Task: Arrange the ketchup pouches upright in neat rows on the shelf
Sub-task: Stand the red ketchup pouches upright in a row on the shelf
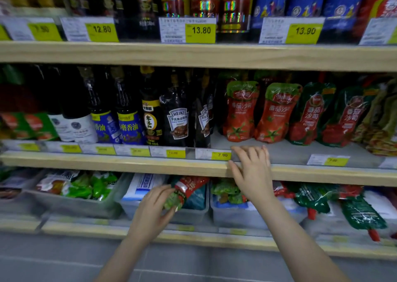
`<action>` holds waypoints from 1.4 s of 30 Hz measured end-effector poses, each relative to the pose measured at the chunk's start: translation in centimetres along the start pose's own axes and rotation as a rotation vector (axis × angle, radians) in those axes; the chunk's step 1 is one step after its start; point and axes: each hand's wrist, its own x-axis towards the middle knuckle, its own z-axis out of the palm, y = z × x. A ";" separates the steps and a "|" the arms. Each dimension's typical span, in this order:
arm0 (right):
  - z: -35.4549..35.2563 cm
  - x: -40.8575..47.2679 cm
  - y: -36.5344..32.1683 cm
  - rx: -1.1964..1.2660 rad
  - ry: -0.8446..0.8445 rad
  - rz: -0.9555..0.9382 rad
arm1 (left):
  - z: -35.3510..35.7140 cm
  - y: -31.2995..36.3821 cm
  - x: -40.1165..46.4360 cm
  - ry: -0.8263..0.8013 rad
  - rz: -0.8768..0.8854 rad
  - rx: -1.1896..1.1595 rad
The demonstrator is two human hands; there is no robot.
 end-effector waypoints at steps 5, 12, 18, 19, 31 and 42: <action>0.6 0.0 -0.1 0.001 0.042 0.007 | 0.8 -2.5 -2.0 -0.275 -0.169 -0.018; 0.8 0.1 0.6 0.004 0.026 -0.011 | 1.3 -2.4 -1.5 -0.086 -0.027 0.112; 0.4 0.2 0.8 0.016 -0.022 -0.011 | -1.8 0.5 2.2 0.159 0.152 0.232; 0.3 0.3 0.8 0.015 -0.033 -0.015 | -2.4 1.2 3.0 0.174 0.185 0.212; -3.0 0.5 1.5 0.277 -0.264 -0.065 | -6.5 5.5 9.7 -0.141 0.032 -0.142; -4.1 -0.8 -1.0 0.707 -0.385 0.230 | -7.7 10.8 14.4 -0.097 0.158 -0.358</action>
